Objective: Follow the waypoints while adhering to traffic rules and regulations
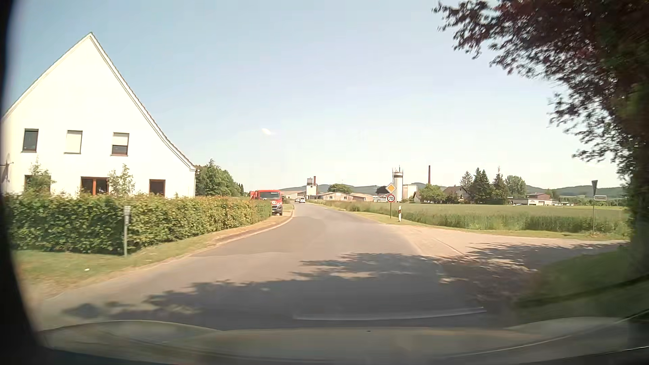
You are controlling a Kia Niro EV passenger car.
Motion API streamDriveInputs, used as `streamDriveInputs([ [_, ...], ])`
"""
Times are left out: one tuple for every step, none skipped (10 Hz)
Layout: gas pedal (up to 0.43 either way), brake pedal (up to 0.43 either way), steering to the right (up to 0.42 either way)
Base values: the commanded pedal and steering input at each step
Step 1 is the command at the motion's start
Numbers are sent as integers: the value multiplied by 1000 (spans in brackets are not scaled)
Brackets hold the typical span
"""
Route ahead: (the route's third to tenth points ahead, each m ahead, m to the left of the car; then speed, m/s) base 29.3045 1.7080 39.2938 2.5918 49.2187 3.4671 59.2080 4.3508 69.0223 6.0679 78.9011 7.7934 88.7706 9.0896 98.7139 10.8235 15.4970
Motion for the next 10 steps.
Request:
streamDriveInputs([
  [197, 6, 3],
  [197, 6, 3],
  [197, 6, 2],
  [197, 6, 2],
  [197, 6, 2],
  [209, 6, -1],
  [209, 6, -4],
  [220, 6, -6],
  [220, 6, -9],
  [220, 6, -11],
])
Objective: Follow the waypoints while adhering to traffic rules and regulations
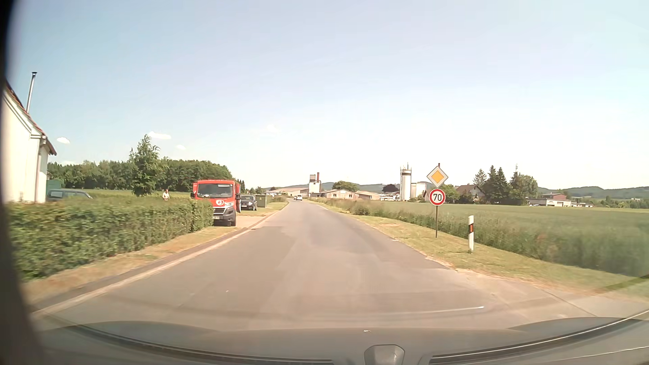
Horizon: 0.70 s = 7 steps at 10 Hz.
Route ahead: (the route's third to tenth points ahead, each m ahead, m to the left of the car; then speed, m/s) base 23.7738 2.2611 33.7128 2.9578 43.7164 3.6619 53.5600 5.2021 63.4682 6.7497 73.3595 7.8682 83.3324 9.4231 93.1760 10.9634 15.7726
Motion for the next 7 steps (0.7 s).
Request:
streamDriveInputs([
  [228, 6, -14],
  [228, 6, -15],
  [228, 6, -16],
  [228, 6, -16],
  [228, 6, -16],
  [228, 6, -18],
  [220, 6, -21],
])
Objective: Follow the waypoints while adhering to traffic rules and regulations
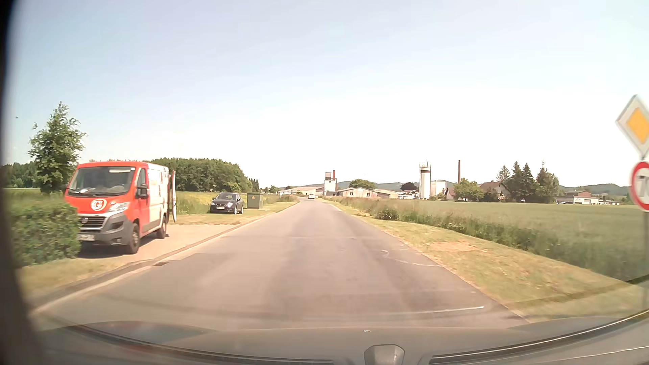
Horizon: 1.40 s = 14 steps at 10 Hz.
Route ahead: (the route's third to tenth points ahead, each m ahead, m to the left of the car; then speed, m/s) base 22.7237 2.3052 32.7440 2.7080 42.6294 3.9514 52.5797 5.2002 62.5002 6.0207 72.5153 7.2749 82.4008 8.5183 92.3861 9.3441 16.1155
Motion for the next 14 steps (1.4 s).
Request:
streamDriveInputs([
  [220, 6, -21],
  [220, 6, -21],
  [220, 6, -21],
  [220, 6, -21],
  [220, 6, -20],
  [220, 6, -18],
  [220, 6, -16],
  [220, 6, -14],
  [220, 6, -13],
  [220, 6, -13],
  [220, 6, -11],
  [220, 6, -9],
  [220, 6, -7],
  [209, 6, -6],
])
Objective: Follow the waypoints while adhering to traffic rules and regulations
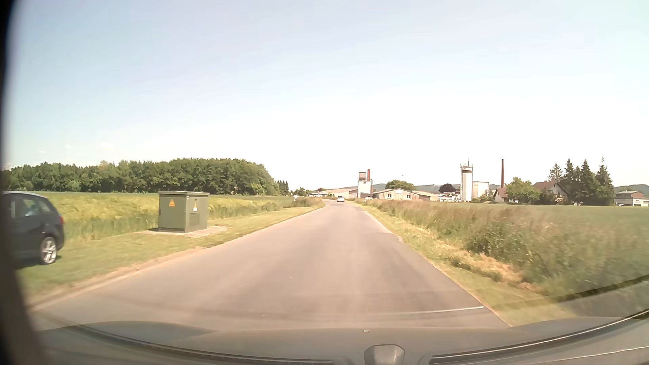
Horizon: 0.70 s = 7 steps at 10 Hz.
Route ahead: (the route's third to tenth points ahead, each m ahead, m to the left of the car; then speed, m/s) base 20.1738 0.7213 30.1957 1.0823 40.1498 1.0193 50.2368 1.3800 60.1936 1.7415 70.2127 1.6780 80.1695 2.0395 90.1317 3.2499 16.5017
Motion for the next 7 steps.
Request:
streamDriveInputs([
  [209, 6, -6],
  [197, 6, -5],
  [189, 6, -4],
  [189, 6, 0],
  [189, 6, 4],
  [189, 6, 5],
  [189, 6, 5],
])
